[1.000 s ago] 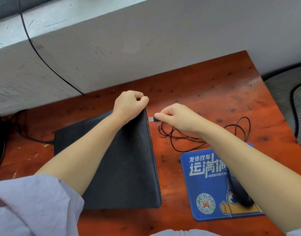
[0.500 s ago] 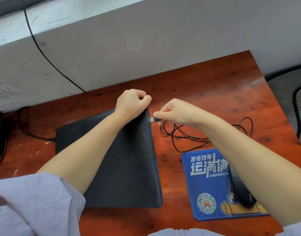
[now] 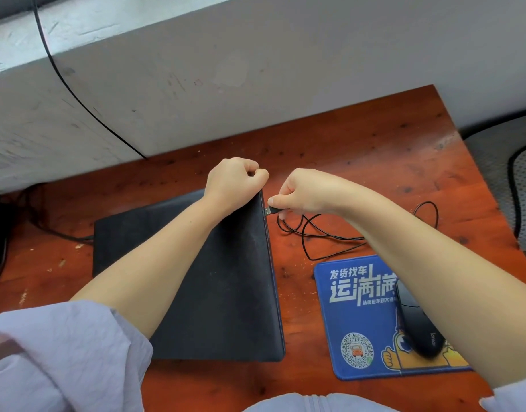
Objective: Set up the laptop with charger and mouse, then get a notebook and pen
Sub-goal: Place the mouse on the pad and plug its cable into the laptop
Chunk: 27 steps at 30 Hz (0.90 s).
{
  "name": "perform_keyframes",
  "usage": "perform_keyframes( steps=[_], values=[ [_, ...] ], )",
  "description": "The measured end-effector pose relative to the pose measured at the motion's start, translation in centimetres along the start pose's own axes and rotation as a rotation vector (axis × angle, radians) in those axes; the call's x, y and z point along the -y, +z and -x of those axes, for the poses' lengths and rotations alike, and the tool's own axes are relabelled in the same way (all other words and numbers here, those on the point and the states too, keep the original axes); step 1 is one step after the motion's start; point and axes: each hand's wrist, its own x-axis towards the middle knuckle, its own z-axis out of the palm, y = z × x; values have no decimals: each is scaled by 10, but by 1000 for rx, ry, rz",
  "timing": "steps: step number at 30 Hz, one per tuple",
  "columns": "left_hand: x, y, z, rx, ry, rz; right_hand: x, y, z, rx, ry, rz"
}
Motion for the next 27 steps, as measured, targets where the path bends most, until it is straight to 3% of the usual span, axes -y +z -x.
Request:
perform_keyframes(
  steps=[6,11,21,27],
  values=[
    [2,-7,-2,-32,-16,20,-10,15,9,-43,-38,-269],
    [1,-9,-1,-18,0,22,1,14,4,-173,-60,-116],
    [3,-8,-4,-29,-2,32,3,22,8,-221,-30,-90],
    [2,-9,-2,-32,-5,32,5,8,7,-91,-31,-96]
  ],
)
